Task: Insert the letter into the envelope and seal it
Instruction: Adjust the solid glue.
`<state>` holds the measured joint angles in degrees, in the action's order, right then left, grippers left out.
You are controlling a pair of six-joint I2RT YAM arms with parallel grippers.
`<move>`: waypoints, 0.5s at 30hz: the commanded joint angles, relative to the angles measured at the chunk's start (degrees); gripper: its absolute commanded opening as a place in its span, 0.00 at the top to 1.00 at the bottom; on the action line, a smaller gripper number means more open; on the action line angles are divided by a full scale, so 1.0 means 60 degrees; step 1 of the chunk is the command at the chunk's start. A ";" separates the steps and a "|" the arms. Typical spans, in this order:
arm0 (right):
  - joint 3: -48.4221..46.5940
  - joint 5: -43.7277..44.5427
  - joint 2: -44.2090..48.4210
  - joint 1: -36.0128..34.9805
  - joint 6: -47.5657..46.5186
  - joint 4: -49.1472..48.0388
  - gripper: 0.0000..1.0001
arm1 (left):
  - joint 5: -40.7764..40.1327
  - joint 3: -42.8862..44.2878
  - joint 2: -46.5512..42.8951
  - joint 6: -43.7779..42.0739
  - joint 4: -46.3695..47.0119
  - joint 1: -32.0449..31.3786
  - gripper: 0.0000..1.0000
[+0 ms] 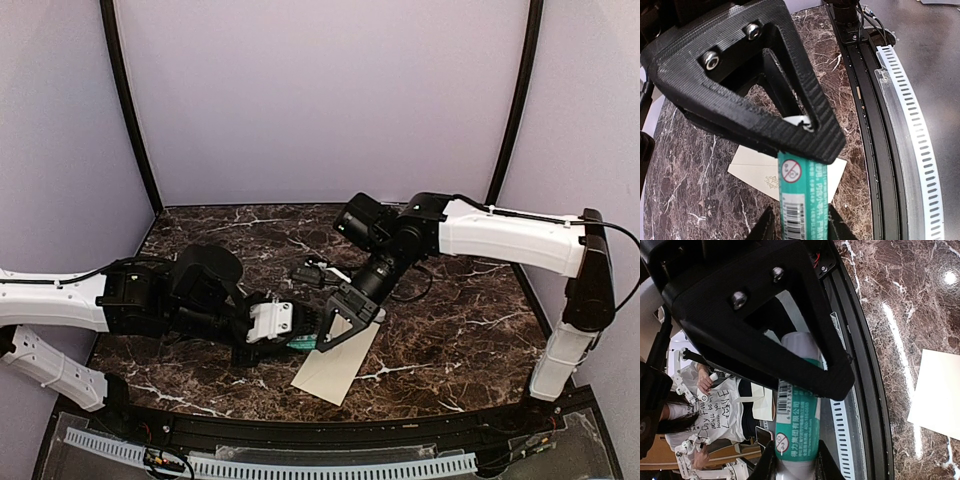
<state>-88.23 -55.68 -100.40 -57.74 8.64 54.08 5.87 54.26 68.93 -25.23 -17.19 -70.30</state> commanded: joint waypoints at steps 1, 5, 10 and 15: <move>-0.0266 -0.0137 -0.0116 -0.0113 -0.0219 0.0152 0.88 | -0.0013 0.0106 0.0039 0.0066 0.0281 -0.0060 0.70; -0.0292 -0.0106 -0.0129 -0.0117 -0.0265 0.0168 0.88 | 0.0224 0.0135 0.0089 0.0023 0.0264 -0.0073 0.74; -0.0486 0.0768 0.0012 -0.0106 -0.0278 0.0072 0.83 | 0.0279 0.0210 0.0230 0.0123 0.0090 -0.0075 0.87; -0.0270 0.1732 0.0498 0.0176 0.0129 -0.0752 0.57 | -0.0162 -0.0068 -0.0108 0.0504 0.0334 -0.0080 0.94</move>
<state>-89.25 -51.24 -100.64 -57.69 8.10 55.05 5.93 54.30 70.11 -24.47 -16.80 -70.41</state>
